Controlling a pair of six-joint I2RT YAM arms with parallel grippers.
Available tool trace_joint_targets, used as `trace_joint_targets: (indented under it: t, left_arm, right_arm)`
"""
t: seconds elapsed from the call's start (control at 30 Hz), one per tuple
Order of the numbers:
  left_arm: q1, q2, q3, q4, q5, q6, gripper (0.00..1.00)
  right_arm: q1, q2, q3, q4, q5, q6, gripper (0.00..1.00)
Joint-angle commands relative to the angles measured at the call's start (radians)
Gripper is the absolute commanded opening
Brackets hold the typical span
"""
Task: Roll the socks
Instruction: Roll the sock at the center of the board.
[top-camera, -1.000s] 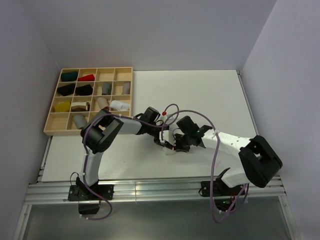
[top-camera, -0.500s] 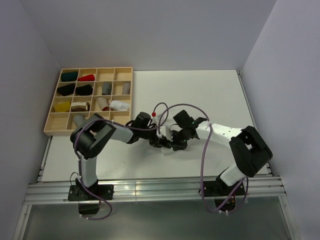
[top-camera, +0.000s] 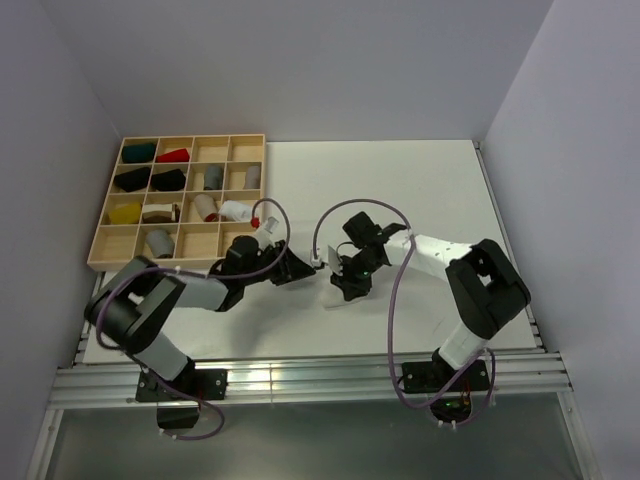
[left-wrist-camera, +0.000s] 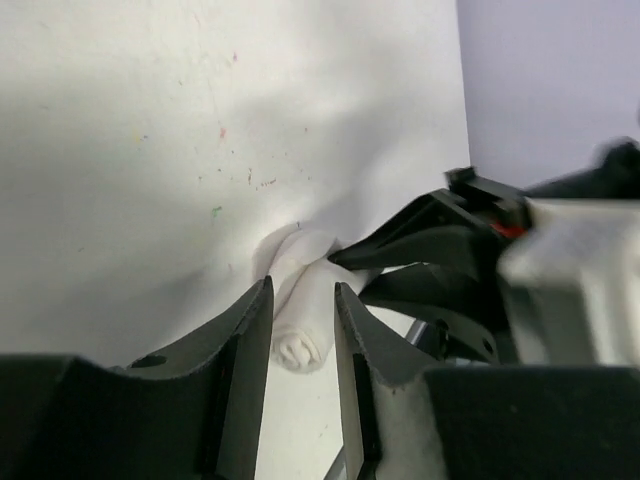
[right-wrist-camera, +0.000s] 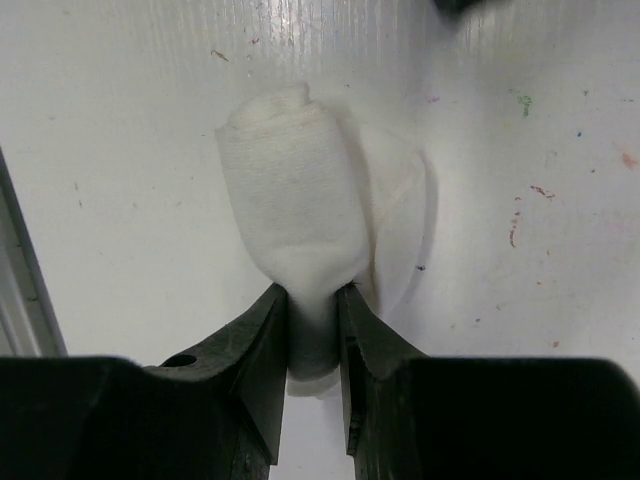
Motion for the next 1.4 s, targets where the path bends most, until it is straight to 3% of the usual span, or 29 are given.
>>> trace_joint_targets:
  t: [0.0,0.13,0.23,0.4,0.53,0.9,1.37]
  left_arm:
    - [0.006,-0.172,-0.108,0.101,-0.198,0.025,0.36]
    - [-0.011,-0.39,-0.167,0.011,-0.37,0.172,0.37]
    - [-0.093,-0.513,-0.103,-0.165,-0.508,0.346,0.38]
    - [-0.27,-0.461,0.043,-0.354,-0.678,0.56,0.37]
    - [-0.403,-0.383,0.081,-0.359,-0.726,0.694,0.41]
    - [-0.567,-0.147,0.187,-0.356,-0.729,0.934,0.43]
    - [-0.583,-0.025,0.215,-0.287,-0.6,1.07,0.49]
  right_arm:
    - [-0.02,0.091,0.029,-0.125,0.002,-0.017,0.2]
    - [-0.042,0.18,0.106,-0.214,-0.013,-0.022,0.2]
    - [-0.057,0.241,0.19,-0.285,-0.036,-0.026,0.2]
    - [-0.076,0.337,0.288,-0.385,-0.051,-0.03,0.2]
    - [-0.092,0.401,0.365,-0.435,-0.059,-0.028,0.2]
    - [-0.125,0.508,0.462,-0.543,-0.077,-0.045,0.2]
    - [-0.148,0.564,0.508,-0.595,-0.084,-0.06,0.18]
